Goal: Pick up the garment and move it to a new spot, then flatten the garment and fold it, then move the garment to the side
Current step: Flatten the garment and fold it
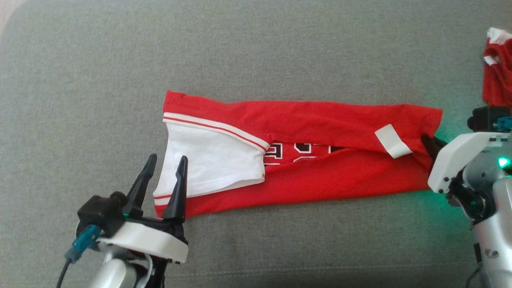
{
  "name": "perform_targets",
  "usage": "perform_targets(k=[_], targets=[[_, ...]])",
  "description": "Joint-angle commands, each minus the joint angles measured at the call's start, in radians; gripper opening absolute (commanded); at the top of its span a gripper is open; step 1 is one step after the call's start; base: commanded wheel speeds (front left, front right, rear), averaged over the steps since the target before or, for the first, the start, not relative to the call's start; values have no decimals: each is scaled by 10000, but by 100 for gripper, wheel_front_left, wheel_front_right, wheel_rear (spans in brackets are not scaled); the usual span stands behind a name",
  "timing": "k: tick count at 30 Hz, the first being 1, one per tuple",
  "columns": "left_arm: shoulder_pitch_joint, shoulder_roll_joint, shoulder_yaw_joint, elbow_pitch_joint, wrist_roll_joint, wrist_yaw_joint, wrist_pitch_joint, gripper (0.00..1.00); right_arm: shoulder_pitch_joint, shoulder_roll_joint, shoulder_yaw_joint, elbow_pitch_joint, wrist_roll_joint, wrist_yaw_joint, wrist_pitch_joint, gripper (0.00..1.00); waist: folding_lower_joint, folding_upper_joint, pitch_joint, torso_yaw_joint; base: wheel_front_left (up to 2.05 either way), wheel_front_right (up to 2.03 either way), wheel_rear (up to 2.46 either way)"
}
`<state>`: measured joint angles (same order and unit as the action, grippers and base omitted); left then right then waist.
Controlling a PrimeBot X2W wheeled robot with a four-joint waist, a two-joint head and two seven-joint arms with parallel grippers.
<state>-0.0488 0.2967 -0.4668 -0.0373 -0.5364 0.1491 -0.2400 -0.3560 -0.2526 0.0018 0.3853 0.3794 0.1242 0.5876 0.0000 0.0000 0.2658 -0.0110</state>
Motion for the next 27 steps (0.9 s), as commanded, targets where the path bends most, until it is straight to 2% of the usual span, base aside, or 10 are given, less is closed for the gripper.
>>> perform_targets(k=[1, 7, 12, 15, 23, 27], targets=[[-306, 84, 379, -262, 147, -29, -111, 100, -70, -82, 59, -370, 89, 65, -270, 0, 0, 0, -101, -48, 0, 0, 0], [-364, 148, 205, -140, 327, -6, -50, 100, -62, -389, -461, -673, 88, 65, -927, 0, 0, 0, -471, -218, 0, 0, 0], [-367, 113, 95, -128, 354, 34, 7, 100, 116, -742, -968, -960, -33, 65, -903, 0, 0, 0, -653, -387, 0, 0, 0], [-339, 114, 76, -109, 336, 52, 17, 100, 332, -669, -962, -1283, -33, 65, -779, 0, 0, 0, -730, -493, 0, 0, 0], [-349, 126, 18, -40, 285, 48, 67, 100, 876, -49, 239, -2377, 972, 65, -636, 0, 0, 0, -910, -580, 0, 0, 0], [-348, 114, -37, 44, 239, 29, 108, 100, 1117, 181, 1148, -3070, 1835, 65, -615, 0, 0, 0, -1071, -449, 0, 0, 0]])
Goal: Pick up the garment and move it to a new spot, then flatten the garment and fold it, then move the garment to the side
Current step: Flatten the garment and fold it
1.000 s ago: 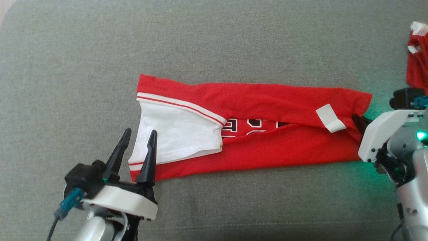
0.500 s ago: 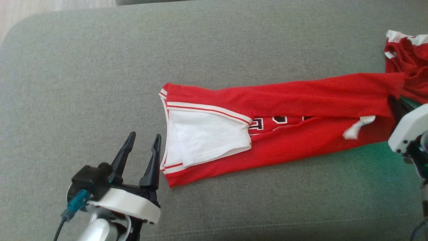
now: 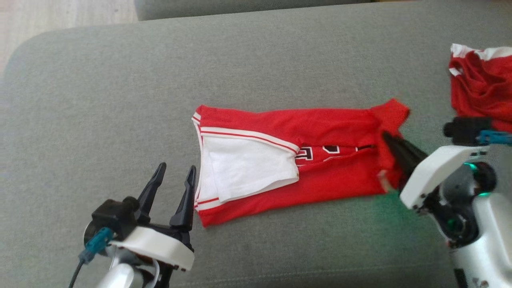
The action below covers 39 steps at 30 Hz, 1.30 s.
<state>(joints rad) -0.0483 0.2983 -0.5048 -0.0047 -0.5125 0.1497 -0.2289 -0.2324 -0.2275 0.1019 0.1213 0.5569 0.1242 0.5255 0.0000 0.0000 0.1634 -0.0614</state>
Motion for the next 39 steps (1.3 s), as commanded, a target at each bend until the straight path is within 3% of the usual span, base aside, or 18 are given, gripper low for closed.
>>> perform_targets(k=[1, 9, 15, 25, 35, 36, 37, 38, 39], targets=[[-344, 97, 337, -269, -21, 22, 4, 100, -70, -60, 369, -602, 207, 65, -1, 0, 0, 0, -77, 111, 0, 0, 0], [-296, 63, 327, -228, -116, 38, -17, 100, -160, 361, 1885, -1446, 1027, 65, -72, 0, 0, 0, -247, 698, 0, 0, 0], [-327, 12, 280, -184, -150, 4, -49, 100, -772, 1108, 3010, -1034, 1363, 65, -337, 0, 0, 0, -241, 1277, 0, 0, 0], [-428, -99, 177, -106, -162, -21, -95, 100, -2134, 1753, 4079, 1941, 1646, 65, -1675, 0, 0, 0, -104, 2379, 0, 0, 0], [-494, -179, 133, 60, -186, -77, -157, 100, -3297, 1770, 5043, 4247, 2720, 65, -2983, 0, 0, 0, -72, 2689, 0, 0, 0], [-505, -188, 119, 73, -185, -83, -160, 100, -3401, 1771, 5141, 4444, 2823, 65, -3141, 10, 0, 0, -74, 2693, 0, 0, 0], [-515, -194, 106, 87, -185, -90, -162, 100, -3496, 1771, 5268, 4571, 2966, 65, -3299, 45, 0, 0, -73, 2698, 0, 0, 0], [-523, -196, 100, 101, -187, -96, -165, 100, -3582, 1771, 5405, 4647, 3139, 65, -3449, 87, 0, 0, -72, 2695, 0, 0, 0], [-523, -196, 100, 101, -187, -96, -165, 100, -3582, 1771, 5405, 4647, 3139, 65, -3449, 87, 0, 0, -72, 2695, 0, 0, 0]])
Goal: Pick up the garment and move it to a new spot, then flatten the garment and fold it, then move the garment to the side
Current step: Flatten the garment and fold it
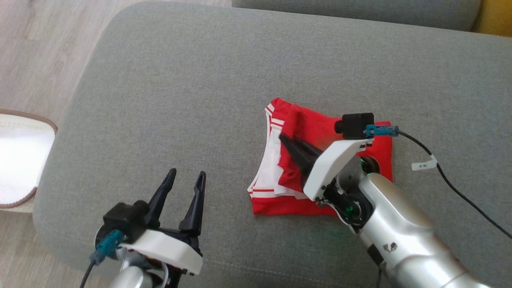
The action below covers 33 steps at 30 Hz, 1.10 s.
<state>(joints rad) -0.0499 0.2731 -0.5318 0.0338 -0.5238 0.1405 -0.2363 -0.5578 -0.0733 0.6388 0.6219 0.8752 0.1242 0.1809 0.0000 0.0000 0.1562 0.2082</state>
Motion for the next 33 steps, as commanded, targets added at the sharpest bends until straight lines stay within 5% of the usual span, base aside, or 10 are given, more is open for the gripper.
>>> perform_targets(k=[1, 11, 17, 26, 33], targets=[[-511, 57, 372, -270, -78, -7, -93, 100, -415, 229, 145, -304, 101, 65, -186, 100, 0, 0, 1, -14, 0, 0, 0], [-431, 92, 387, -162, -95, 1, -133, 100, -1089, 230, 736, 283, 610, 65, -1933, 100, 0, 0, -244, -331, 0, 0, 0], [-343, 88, 425, -149, -89, 116, -151, 100, -1313, 230, 329, 1033, -605, 65, -3431, 100, 0, 0, -511, -649, 0, 0, 0], [-480, -146, 710, -100, 138, 317, -226, 100, -714, 43, -1712, 1338, -3369, 65, -4399, 100, 0, 0, -921, -1196, 0, 0, 0], [-377, -438, 1207, -183, 617, 438, -250, 100, 1241, 139, -4214, -628, -5960, 65, -4423, 100, 0, 0, -1106, -1489, 0, 0, 0]])
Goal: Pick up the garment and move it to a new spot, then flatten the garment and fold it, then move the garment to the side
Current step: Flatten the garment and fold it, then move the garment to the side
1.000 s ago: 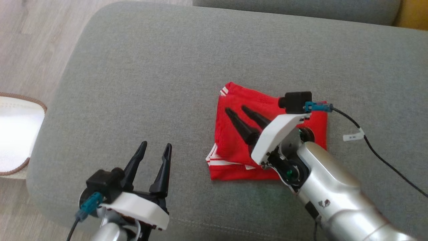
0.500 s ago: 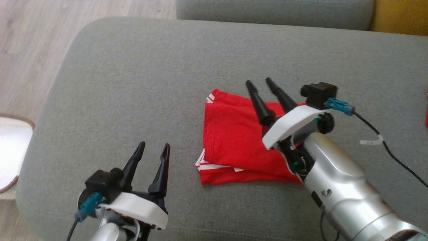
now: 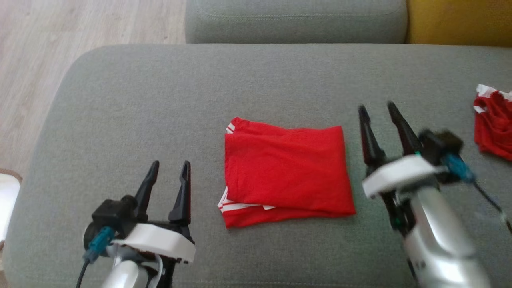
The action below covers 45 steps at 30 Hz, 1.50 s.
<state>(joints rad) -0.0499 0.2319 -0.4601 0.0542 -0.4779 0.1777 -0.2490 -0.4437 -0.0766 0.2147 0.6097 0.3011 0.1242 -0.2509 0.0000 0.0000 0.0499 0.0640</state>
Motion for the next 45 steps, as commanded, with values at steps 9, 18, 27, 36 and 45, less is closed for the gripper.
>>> perform_targets(k=[9, 18, 27, 36, 45], targets=[[111, -494, 1145, -353, 1035, -88, -126, 100, 2558, 260, -1131, -2874, -745, 65, -58, 100, 0, 0, -257, -185, 0, 0, 0], [622, -884, 1723, -259, 1471, -396, -127, 100, 3517, 262, -1283, -3734, -551, 65, 182, 100, 0, 0, -346, -279, 0, 0, 0], [785, -1205, 2062, -87, 1857, -774, -127, 100, 3686, 263, -1417, -3964, -637, 65, 339, 100, 0, 0, -364, -185, 0, 0, 0], [799, -1419, 2329, 14, 2063, -1047, -127, 100, 3689, 263, -1383, -4017, -693, 65, 431, 100, 0, 0, -323, -153, 0, 0, 0], [857, -1581, 2525, 80, 2229, -1248, -128, 100, 3728, 263, -1383, -4057, -721, 65, 475, 100, 0, 0, -321, -163, 0, 0, 0]])
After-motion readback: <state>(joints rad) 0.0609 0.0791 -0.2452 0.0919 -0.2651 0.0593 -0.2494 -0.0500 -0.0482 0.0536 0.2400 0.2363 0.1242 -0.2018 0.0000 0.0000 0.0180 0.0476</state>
